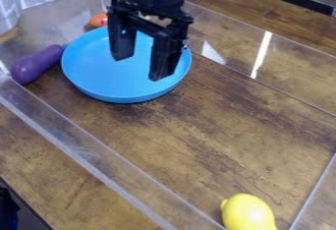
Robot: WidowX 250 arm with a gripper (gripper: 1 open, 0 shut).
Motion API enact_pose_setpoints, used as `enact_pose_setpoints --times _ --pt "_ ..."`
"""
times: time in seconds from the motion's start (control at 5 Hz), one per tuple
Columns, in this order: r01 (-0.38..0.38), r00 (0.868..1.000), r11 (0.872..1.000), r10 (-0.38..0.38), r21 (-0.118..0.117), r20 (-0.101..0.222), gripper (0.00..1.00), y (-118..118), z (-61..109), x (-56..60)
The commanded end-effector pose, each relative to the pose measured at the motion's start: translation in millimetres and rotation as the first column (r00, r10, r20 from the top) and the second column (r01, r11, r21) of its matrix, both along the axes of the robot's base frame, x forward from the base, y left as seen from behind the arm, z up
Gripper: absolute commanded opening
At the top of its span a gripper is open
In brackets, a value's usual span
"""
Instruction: Remove the carrot from the blue tray and put it on the table
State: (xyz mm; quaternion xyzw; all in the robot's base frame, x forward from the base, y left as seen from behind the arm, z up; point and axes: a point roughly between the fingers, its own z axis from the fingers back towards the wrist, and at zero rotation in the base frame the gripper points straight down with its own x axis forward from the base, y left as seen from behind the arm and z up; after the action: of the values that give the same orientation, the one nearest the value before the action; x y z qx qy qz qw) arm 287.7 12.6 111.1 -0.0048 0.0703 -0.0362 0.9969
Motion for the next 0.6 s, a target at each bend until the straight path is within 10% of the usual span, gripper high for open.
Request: enact_pose_setpoints --times 0.0,0.4 --pt "-0.022 0.998 1.0 0.022 0.002 0.054 1.0 6.1 14.5 5.7" --pt "-0.069 0.997 0.998 0.069 -0.003 0.046 1.0 14.2 2.4 7.8"
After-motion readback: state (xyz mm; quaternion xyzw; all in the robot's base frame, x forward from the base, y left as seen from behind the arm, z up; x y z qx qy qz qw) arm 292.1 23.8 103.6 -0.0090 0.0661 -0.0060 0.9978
